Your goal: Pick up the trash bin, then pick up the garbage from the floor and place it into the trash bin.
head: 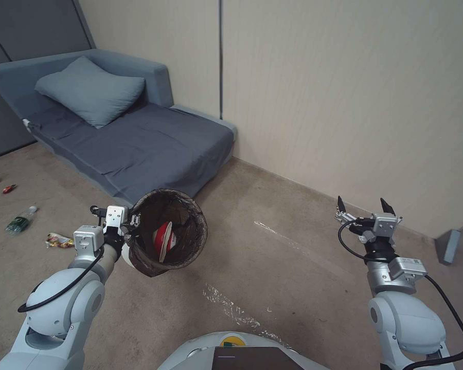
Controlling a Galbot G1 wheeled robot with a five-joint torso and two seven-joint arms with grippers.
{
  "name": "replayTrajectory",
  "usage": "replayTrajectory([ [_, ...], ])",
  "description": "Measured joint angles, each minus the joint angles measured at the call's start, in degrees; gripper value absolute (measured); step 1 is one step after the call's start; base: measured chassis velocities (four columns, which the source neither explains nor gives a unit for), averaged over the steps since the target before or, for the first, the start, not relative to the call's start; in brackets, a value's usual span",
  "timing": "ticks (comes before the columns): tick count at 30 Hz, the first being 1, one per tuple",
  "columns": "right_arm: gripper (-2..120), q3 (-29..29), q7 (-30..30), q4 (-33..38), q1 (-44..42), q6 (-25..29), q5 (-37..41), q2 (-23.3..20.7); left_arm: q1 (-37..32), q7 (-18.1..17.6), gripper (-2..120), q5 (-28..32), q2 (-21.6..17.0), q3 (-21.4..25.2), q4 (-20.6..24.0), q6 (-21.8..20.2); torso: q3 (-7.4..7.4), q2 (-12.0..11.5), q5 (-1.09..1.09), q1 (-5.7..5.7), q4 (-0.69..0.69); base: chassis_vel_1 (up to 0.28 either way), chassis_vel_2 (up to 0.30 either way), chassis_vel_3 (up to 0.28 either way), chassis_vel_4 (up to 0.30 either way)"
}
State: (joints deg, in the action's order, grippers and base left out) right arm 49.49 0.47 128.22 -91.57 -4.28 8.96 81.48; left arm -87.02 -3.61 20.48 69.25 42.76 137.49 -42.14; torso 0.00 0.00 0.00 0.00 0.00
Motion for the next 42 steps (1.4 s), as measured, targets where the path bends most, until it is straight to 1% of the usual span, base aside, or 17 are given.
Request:
replayTrajectory([
  [18,100,0.0,0.0,-0.6,0.3,0.2,-0.5,0.1,0.3,0.0,7,0.2,-0.1,0.2,-0.3,0.0,0.00,0.0,0.00,0.00,0.00,0.065,0.067,0.067,0.065],
  [42,100,0.1,0.1,-0.6,0.2,0.3,-0.5,0.1,0.1,-0.5,7,1.3,-0.1,0.6,0.5,0.0,0.00,0.0,0.00,0.00,0.00,0.061,0.059,0.063,0.059],
])
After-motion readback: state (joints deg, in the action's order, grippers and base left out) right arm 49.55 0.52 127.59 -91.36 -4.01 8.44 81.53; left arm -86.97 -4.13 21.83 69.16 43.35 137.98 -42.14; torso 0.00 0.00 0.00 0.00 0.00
